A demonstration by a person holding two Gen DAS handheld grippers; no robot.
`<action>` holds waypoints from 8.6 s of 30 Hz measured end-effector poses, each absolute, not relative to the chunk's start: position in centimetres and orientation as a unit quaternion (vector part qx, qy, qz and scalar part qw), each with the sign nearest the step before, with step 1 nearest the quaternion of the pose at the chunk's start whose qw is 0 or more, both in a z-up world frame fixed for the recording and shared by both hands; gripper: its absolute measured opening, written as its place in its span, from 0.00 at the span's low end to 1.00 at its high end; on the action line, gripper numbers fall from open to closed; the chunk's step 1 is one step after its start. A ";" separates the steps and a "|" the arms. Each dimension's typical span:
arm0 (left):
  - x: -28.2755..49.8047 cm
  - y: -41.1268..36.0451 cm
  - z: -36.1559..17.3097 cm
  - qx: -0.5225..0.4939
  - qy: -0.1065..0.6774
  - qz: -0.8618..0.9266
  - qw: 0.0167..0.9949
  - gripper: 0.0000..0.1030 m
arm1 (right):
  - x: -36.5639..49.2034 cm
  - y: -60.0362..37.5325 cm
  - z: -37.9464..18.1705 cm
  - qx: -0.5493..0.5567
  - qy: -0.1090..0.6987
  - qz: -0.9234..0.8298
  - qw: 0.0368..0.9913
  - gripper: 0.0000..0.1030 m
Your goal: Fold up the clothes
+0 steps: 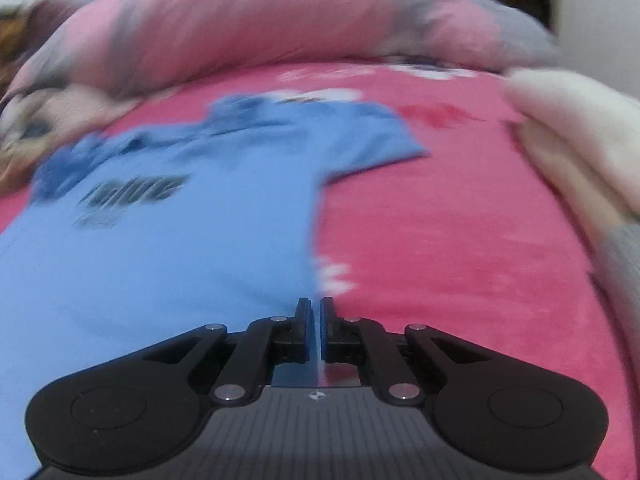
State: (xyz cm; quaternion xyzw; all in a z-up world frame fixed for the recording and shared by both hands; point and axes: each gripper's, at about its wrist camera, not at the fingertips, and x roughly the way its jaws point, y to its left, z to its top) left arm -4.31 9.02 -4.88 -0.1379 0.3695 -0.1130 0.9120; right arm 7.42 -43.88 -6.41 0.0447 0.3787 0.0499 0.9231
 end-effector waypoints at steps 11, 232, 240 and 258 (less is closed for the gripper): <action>-4.4 9.4 -5.3 -0.148 0.360 -0.122 0.913 0.23 | -2.7 -44.1 -5.5 0.088 0.418 0.116 0.897 0.01; 20.5 15.9 -7.9 -0.265 0.288 0.004 0.920 0.02 | 27.7 -46.5 -8.1 0.227 0.338 -0.095 0.909 0.22; 17.5 16.4 -6.0 -0.276 0.283 -0.027 0.918 0.38 | 18.0 -50.9 -2.7 0.317 0.384 -0.080 0.863 0.58; -4.3 13.6 -4.6 -0.226 0.410 -0.162 0.869 0.44 | -7.7 -49.3 -6.5 0.301 0.442 0.074 0.842 0.48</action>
